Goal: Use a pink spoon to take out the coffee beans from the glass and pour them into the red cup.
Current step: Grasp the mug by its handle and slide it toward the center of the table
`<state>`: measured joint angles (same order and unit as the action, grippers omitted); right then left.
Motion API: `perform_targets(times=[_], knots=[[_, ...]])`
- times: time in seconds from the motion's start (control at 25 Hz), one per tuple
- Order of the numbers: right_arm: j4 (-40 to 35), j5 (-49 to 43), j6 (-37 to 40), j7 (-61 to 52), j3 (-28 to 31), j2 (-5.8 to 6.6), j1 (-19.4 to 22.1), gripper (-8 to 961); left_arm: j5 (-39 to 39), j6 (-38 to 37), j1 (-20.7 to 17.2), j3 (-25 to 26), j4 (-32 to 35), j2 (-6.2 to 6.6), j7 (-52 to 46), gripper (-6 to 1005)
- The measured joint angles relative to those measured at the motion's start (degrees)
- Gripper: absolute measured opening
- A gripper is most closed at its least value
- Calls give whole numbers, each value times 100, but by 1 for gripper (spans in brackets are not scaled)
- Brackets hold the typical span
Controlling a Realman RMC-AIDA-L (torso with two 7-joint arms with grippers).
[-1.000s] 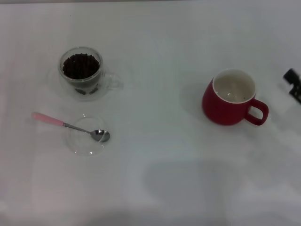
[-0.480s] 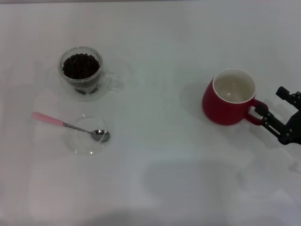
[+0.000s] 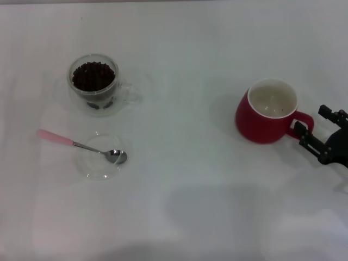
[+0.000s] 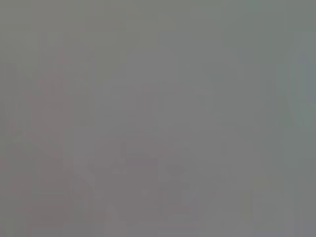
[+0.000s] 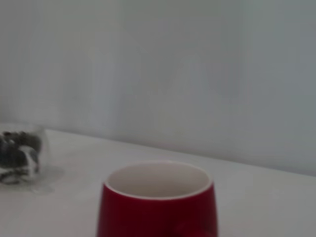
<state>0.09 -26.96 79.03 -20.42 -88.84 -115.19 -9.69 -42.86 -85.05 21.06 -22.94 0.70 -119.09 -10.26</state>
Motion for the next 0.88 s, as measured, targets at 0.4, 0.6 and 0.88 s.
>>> perform_targets(times=[0.4,0.6,0.88], knots=[[-440,80,-594,211,7,-2,-7,704,20,37,-21,7,-7,-2,-2,847],[-514,31,-536,299,-47,-2,-10,616,24,28,-48,31,-9,-1,-2,847],[-535,-3,-270,429,-267,1,-15,319,24,41,-49,35,6,4,-2,846]])
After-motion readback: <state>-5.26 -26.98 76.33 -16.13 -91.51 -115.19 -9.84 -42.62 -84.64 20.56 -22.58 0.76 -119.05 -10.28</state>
